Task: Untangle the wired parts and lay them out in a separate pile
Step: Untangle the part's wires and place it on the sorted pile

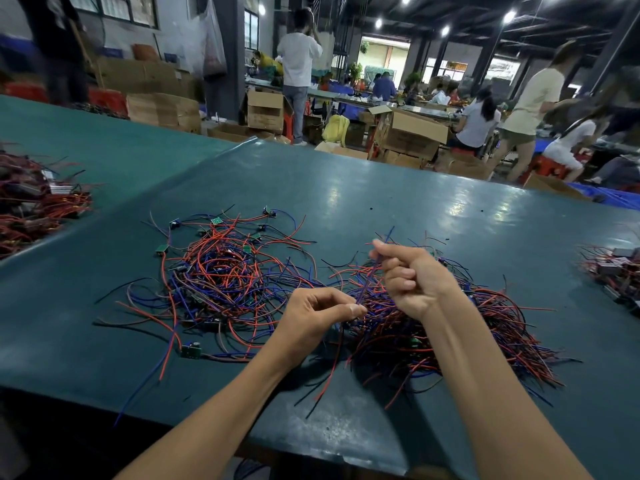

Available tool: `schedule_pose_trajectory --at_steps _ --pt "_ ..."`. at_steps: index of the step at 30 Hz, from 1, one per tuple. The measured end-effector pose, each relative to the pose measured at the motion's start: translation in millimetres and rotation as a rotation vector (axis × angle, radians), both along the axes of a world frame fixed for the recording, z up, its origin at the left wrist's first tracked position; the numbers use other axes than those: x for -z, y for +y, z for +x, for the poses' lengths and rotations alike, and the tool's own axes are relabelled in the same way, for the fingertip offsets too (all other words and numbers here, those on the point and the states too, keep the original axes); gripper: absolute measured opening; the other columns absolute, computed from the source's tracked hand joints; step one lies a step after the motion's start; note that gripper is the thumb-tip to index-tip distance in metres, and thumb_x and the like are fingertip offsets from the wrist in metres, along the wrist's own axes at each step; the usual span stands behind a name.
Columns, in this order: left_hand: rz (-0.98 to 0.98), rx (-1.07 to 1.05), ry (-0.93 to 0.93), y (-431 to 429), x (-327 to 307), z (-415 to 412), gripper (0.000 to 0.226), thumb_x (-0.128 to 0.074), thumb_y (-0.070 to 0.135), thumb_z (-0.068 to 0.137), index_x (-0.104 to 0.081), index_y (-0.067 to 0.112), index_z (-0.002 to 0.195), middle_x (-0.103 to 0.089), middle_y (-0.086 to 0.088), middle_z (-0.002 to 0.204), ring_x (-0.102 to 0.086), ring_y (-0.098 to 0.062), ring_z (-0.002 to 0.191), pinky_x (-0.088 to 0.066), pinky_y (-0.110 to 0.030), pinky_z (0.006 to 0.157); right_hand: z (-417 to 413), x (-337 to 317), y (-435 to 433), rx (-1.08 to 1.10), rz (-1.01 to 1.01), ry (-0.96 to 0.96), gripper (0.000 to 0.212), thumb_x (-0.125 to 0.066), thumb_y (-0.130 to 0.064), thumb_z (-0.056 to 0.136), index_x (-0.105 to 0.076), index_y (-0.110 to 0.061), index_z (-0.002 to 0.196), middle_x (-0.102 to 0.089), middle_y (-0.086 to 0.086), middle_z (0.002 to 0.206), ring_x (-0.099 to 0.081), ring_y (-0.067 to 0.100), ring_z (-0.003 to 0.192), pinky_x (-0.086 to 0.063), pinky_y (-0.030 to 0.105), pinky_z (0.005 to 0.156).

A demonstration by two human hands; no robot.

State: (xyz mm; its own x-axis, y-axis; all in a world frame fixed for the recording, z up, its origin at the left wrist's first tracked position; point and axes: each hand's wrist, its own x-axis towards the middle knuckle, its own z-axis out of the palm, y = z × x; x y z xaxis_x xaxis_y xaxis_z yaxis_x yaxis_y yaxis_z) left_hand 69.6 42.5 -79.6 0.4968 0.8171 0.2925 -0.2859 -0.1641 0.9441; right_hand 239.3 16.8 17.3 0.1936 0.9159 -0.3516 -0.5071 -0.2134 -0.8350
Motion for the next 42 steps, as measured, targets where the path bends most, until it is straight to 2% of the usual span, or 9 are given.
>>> schedule_pose_trajectory --at_steps 13,17,21,24,29,33,38,39,42 --pt "0.027 -0.012 0.01 -3.3 -1.0 0.9 0.031 -0.083 0.031 0.069 -0.078 0.002 0.08 -0.074 -0.024 0.088 -0.068 -0.03 0.085 -0.05 -0.041 0.084 8.1 -16.0 7.2 0.059 -0.014 0.243 0.02 -0.067 -0.014 0.094 -0.06 -0.001 0.081 -0.037 -0.008 0.044 -0.031 0.002 0.024 -0.026 0.01 0.026" --pt "0.015 -0.028 -0.016 -0.8 -2.4 0.2 0.03 -0.082 0.03 0.07 -0.079 0.002 0.081 -0.075 -0.023 0.087 -0.069 -0.033 0.086 -0.052 -0.054 0.089 6.1 -16.7 14.2 0.071 -0.016 0.332 0.021 -0.067 -0.014 0.095 -0.061 0.0 0.08 -0.038 -0.008 0.043 -0.032 0.002 0.024 -0.03 0.01 0.027" --pt "0.022 -0.006 -0.017 -0.1 -0.1 0.8 0.025 -0.083 0.029 0.071 -0.08 0.007 0.081 -0.075 -0.022 0.087 -0.069 -0.033 0.086 -0.052 -0.051 0.088 3.6 -10.3 17.6 0.14 -0.006 0.36 0.021 -0.068 -0.016 0.094 -0.061 0.001 0.085 -0.037 -0.008 0.044 -0.031 0.001 0.025 -0.03 0.009 0.029" --pt "-0.005 0.017 -0.025 0.9 1.7 1.5 0.026 -0.084 0.03 0.072 -0.08 0.007 0.083 -0.075 -0.022 0.089 -0.069 -0.033 0.088 -0.051 -0.048 0.089 -1.1 -8.7 21.2 0.207 0.012 0.233 0.022 -0.069 -0.02 0.094 -0.063 -0.001 0.089 -0.043 -0.005 0.044 -0.032 0.0 0.028 -0.031 0.008 0.031" --pt "-0.229 0.108 -0.193 2.0 -1.2 2.7 0.017 -0.08 0.015 0.077 -0.078 0.0 0.085 -0.073 -0.02 0.087 -0.068 -0.028 0.082 -0.055 -0.04 0.082 -11.5 -12.6 14.3 0.225 0.035 -0.166 0.049 -0.071 -0.048 0.091 -0.063 -0.004 0.111 -0.049 -0.001 0.058 -0.044 0.006 0.042 -0.04 0.018 0.038" --pt "-0.39 0.109 -0.258 4.1 -8.1 0.7 0.006 -0.081 0.016 0.074 -0.078 0.012 0.075 -0.071 -0.006 0.084 -0.066 -0.015 0.076 -0.054 -0.03 0.067 -28.0 5.2 -4.8 0.291 0.129 -0.624 0.035 -0.057 -0.041 0.101 -0.07 -0.009 0.098 -0.06 0.002 0.068 -0.057 0.012 0.05 -0.049 0.03 0.047" --pt "-0.493 0.071 -0.328 8.7 -6.3 0.9 0.014 -0.077 0.029 0.078 -0.079 0.016 0.083 -0.067 0.003 0.078 -0.059 -0.008 0.068 -0.046 -0.021 0.054 -46.6 42.2 -39.2 0.168 0.186 -1.012 0.055 -0.055 -0.053 0.095 -0.071 -0.001 0.087 -0.071 0.015 0.078 -0.068 0.032 0.075 -0.058 0.051 0.074" --pt "-0.504 0.066 -0.338 10.0 -5.3 1.9 0.016 -0.077 0.031 0.078 -0.079 0.016 0.084 -0.067 0.002 0.078 -0.06 -0.008 0.067 -0.046 -0.02 0.053 -48.8 48.8 -43.1 0.115 0.193 -1.041 0.053 -0.058 -0.051 0.094 -0.071 0.0 0.087 -0.071 0.016 0.078 -0.067 0.028 0.072 -0.057 0.05 0.076" --pt "-0.513 0.043 -0.326 13.0 -2.7 4.6 0.024 -0.077 0.037 0.078 -0.078 0.015 0.086 -0.063 0.002 0.074 -0.058 -0.008 0.064 -0.049 -0.018 0.052 -52.6 58.0 -49.5 0.03 0.233 -1.023 0.019 -0.072 -0.034 0.092 -0.081 -0.019 0.082 -0.072 -0.011 0.064 -0.06 -0.004 0.061 -0.051 0.027 0.069"
